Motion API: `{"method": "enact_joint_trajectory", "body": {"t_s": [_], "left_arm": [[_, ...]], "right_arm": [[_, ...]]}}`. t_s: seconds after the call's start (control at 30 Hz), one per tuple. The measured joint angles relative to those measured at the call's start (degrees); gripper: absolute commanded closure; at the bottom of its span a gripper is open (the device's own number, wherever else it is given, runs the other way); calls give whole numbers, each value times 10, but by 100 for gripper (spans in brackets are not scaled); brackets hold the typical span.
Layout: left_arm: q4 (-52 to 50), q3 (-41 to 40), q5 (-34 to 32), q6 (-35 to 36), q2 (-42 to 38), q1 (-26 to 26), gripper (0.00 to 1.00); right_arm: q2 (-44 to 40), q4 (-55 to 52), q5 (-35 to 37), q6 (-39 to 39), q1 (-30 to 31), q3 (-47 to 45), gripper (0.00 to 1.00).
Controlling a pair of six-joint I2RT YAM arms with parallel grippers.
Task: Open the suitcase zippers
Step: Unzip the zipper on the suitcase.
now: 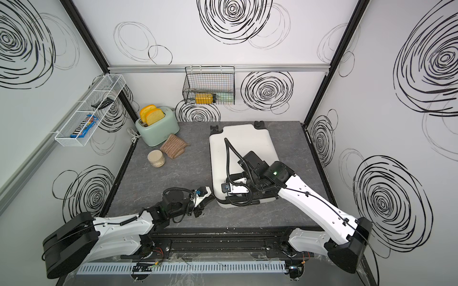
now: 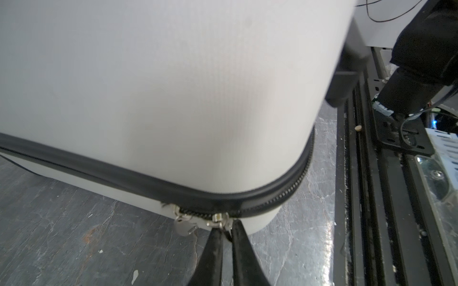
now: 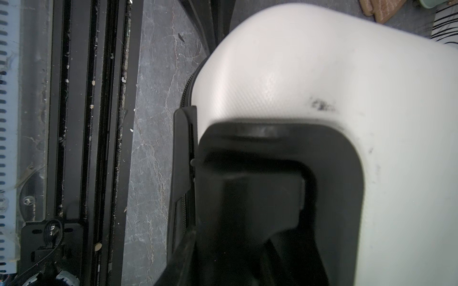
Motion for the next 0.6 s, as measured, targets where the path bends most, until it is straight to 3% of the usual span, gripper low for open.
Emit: {"method": "enact_joint_trajectory", "body": {"t_s": [0.23, 0.6], "left_arm": [[4, 0, 23, 8, -1, 2, 95], [-43, 0, 29, 10, -44, -3, 95]], "right_arm": [[-11, -9, -5, 2, 0, 0, 100], [-5, 3, -2, 59, 2, 3, 100]]}}
